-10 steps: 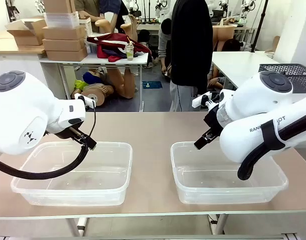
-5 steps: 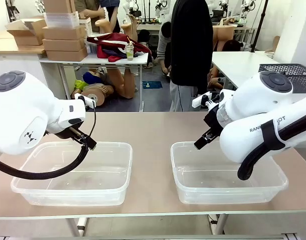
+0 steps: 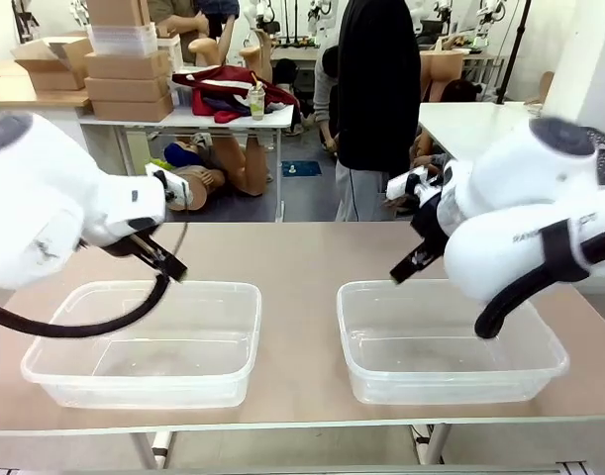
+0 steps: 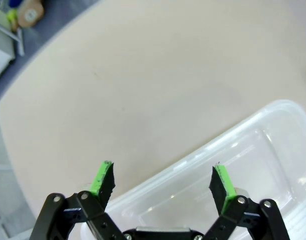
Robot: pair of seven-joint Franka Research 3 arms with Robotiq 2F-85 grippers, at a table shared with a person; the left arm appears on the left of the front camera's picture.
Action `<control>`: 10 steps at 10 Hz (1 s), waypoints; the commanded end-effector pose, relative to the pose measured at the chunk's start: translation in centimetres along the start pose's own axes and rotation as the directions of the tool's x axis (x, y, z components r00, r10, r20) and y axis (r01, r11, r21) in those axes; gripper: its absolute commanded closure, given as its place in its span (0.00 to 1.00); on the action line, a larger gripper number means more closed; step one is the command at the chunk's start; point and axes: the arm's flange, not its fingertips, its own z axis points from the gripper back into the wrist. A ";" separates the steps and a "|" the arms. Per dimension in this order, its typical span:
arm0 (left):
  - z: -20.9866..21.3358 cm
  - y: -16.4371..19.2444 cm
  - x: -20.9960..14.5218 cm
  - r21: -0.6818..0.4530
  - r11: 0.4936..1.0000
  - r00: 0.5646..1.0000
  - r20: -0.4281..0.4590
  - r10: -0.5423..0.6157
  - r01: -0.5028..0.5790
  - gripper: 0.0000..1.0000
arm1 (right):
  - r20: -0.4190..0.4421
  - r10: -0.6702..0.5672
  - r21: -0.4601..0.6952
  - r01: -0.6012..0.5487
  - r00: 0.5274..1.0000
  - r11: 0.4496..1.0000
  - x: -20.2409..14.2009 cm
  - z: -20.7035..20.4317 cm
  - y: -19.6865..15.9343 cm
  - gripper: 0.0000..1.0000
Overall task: Sort the waste into each basket.
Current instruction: Pick up the Organizing box on the left side of the table and lift it.
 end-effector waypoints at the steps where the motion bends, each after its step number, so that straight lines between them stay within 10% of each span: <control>1: 10.5 1.7 -1.5 -0.007 1.000 0.998 0.054 -0.024 0.024 0.00 | 0.087 -0.063 -0.046 0.067 0.994 0.997 -1.4 11.3 0.4 0.00; 3: 13.7 1.8 -3.7 0.001 0.998 0.992 0.102 -0.069 0.069 0.00 | 0.104 -0.031 -0.183 0.050 0.994 0.982 -4.8 14.3 2.9 0.00; 5: 10.1 1.5 0.4 0.024 0.999 0.997 0.072 -0.034 0.033 0.00 | 0.128 -0.035 -0.111 0.049 0.991 0.993 0.4 14.9 0.4 0.00; 6: 14.9 2.1 -0.7 0.032 0.998 0.994 0.103 -0.048 0.045 0.00 | 0.155 -0.117 0.340 0.058 0.981 0.938 -0.4 12.5 0.5 0.00; 8: 17.0 5.5 -4.2 -0.572 0.821 0.986 0.141 0.093 0.004 0.00 | 0.234 -0.572 0.776 0.203 0.786 0.597 -5.7 16.5 -2.2 0.00; 10: 21.1 12.4 -9.4 -0.885 0.466 0.891 0.202 0.406 -0.012 0.00 | 0.121 -0.820 0.920 0.247 0.559 0.304 -12.6 19.1 -6.9 0.00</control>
